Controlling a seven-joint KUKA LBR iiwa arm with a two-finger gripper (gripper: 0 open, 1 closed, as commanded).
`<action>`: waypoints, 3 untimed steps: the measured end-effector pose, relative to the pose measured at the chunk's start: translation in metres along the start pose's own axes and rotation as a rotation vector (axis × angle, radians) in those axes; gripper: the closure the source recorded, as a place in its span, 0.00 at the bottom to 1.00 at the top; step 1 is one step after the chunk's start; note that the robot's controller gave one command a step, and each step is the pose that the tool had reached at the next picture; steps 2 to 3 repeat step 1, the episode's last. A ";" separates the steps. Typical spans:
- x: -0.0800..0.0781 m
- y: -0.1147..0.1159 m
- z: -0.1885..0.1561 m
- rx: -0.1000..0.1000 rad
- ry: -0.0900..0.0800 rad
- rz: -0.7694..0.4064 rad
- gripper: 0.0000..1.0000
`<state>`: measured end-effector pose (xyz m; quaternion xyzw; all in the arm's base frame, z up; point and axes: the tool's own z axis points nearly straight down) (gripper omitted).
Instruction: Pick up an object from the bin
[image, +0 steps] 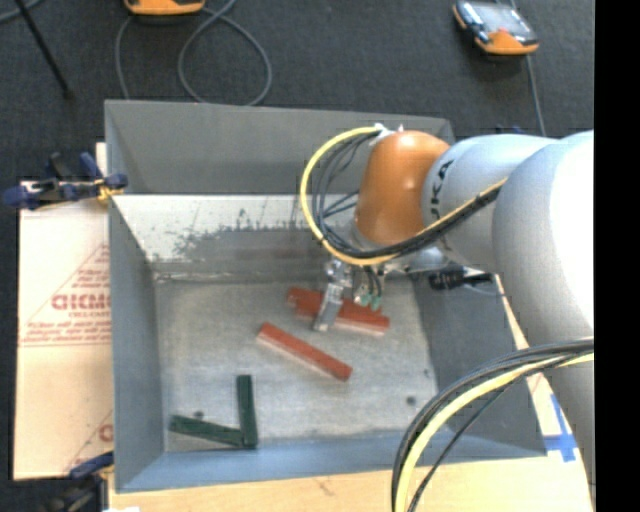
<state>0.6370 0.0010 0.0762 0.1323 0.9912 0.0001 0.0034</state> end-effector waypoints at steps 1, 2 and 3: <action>0.004 -0.007 -0.126 -0.002 -0.005 -0.020 1.00; 0.004 -0.007 -0.126 -0.002 -0.005 -0.020 1.00; 0.004 -0.007 -0.126 -0.002 -0.005 -0.020 1.00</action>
Offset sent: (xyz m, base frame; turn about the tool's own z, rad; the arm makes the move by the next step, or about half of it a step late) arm -0.0091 -0.0050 0.1196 -0.0198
